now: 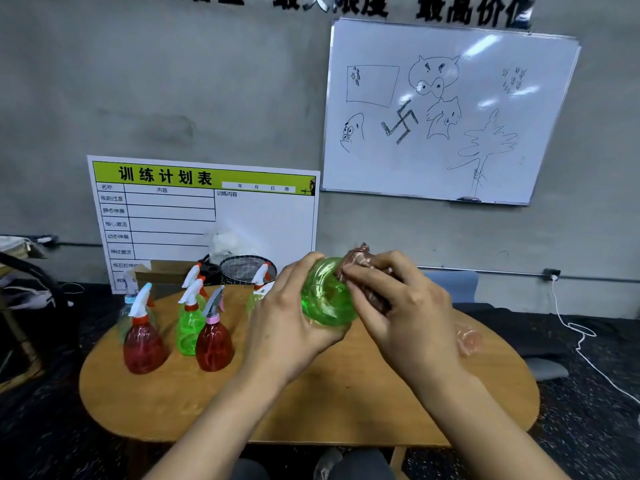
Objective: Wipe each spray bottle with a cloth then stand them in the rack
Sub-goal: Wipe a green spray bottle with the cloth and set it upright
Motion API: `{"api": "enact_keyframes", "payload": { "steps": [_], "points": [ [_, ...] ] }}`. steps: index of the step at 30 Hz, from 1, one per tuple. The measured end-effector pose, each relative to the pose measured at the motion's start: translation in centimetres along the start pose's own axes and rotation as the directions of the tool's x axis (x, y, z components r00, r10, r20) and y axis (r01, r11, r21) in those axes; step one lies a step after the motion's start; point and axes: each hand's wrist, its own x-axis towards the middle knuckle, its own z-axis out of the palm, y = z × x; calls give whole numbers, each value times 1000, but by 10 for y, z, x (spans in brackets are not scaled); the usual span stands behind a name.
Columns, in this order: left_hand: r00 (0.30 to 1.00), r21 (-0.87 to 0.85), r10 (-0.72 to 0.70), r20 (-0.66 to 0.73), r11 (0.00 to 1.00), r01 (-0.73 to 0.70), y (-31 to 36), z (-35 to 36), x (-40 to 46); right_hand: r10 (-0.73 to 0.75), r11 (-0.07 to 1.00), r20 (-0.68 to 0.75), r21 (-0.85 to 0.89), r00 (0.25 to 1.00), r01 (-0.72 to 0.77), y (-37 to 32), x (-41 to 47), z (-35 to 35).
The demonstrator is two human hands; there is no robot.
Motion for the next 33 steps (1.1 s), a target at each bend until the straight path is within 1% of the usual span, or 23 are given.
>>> {"api": "enact_keyframes", "payload": {
  "steps": [5, 8, 10, 14, 17, 21, 23, 27, 30, 33],
  "points": [
    [1000, 15, -1, 11, 1000, 1, 5, 1, 4, -69, 997, 38, 41, 997, 67, -13, -1, 7],
    [1000, 14, 10, 1, 1000, -10, 1, -4, 8, -148, 988, 83, 50, 986, 144, -5, -9, 0],
    [1000, 17, 16, -9, 1000, -16, -3, -6, 8, -168, 986, 105, 26, 980, 166, 5, -14, -5],
    [1000, 42, 11, -9, 999, -10, -9, -1, 10, -84, 995, 71, -45, 994, 87, 21, -11, -5],
    [999, 91, 31, 8, 995, -32, -11, 5, 8, -38, 999, 37, -37, 999, 40, 19, -4, 5],
    [1000, 64, 19, 2, 998, -19, -17, 12, 4, -44, 998, 51, 37, 998, 43, 11, -10, 26],
    [1000, 77, 5, -1, 997, -5, -22, 13, 2, -74, 995, 78, 70, 994, 69, 13, -18, 31],
    [1000, 122, -1, 22, 993, -2, -33, 13, -5, -144, 989, 160, 66, 977, 135, 32, -32, 30],
    [999, 112, -27, 19, 993, 25, -39, 17, -12, -102, 995, 151, 11, 983, 102, 42, -33, 32],
    [998, 95, -63, 25, 994, 60, -38, 23, -18, -64, 998, 116, 6, 991, 64, 40, -33, 40]
  ]
}}
